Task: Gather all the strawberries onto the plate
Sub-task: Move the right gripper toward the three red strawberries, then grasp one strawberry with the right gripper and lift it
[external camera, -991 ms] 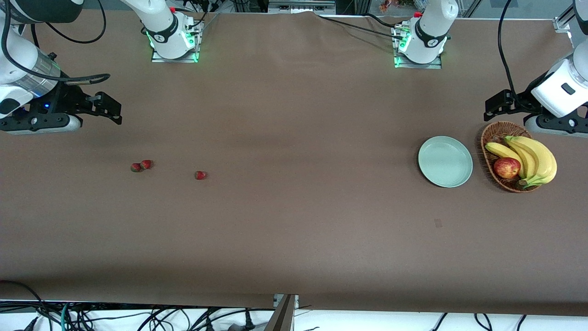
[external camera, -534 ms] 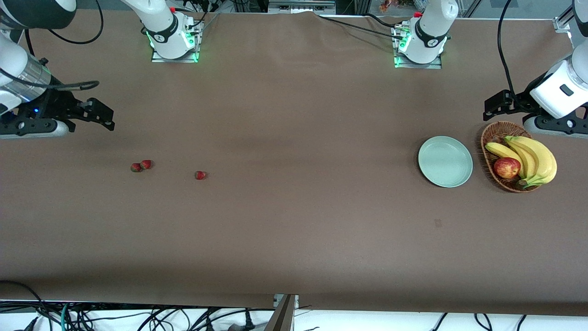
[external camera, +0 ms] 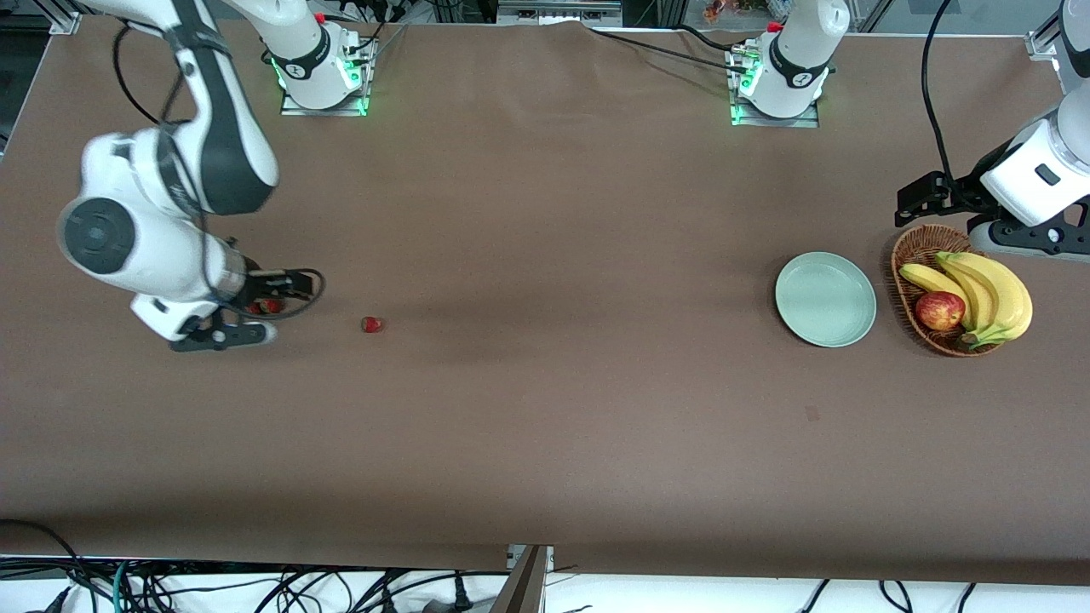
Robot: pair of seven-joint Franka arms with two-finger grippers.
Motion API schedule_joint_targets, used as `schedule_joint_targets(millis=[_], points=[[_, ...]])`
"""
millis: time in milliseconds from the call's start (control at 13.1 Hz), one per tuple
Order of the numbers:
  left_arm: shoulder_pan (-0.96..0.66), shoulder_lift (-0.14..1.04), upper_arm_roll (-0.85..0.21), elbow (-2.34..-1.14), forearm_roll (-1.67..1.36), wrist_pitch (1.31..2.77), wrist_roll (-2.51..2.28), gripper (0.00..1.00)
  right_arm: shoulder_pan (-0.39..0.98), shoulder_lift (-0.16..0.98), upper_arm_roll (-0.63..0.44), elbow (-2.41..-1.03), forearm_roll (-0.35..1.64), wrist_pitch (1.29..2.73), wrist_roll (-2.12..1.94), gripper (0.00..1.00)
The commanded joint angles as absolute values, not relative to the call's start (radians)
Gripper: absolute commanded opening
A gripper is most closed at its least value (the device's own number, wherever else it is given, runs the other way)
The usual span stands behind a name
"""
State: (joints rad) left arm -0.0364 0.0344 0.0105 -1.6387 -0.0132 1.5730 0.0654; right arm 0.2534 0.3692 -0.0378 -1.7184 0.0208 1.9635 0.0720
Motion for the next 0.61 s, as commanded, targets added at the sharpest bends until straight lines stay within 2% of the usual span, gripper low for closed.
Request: schedule_joint_targets(millis=[0, 305, 534], points=[[-0.043, 0.046, 0.017, -1.611, -0.014, 1.562, 0.067, 1.0, 0.302, 0.452, -0.038, -1.785, 0.069, 2.136, 0.147, 1.0], [-0.043, 0.046, 0.017, -1.611, -0.015, 1.565, 0.067, 1.0, 0.313, 0.534, -0.037, -1.893, 0.071, 2.348, 0.15, 0.99], [-0.043, 0.046, 0.017, -1.611, -0.015, 1.565, 0.067, 1.0, 0.318, 0.554, -0.035, -1.904, 0.119, 2.376, 0.17, 0.92]])
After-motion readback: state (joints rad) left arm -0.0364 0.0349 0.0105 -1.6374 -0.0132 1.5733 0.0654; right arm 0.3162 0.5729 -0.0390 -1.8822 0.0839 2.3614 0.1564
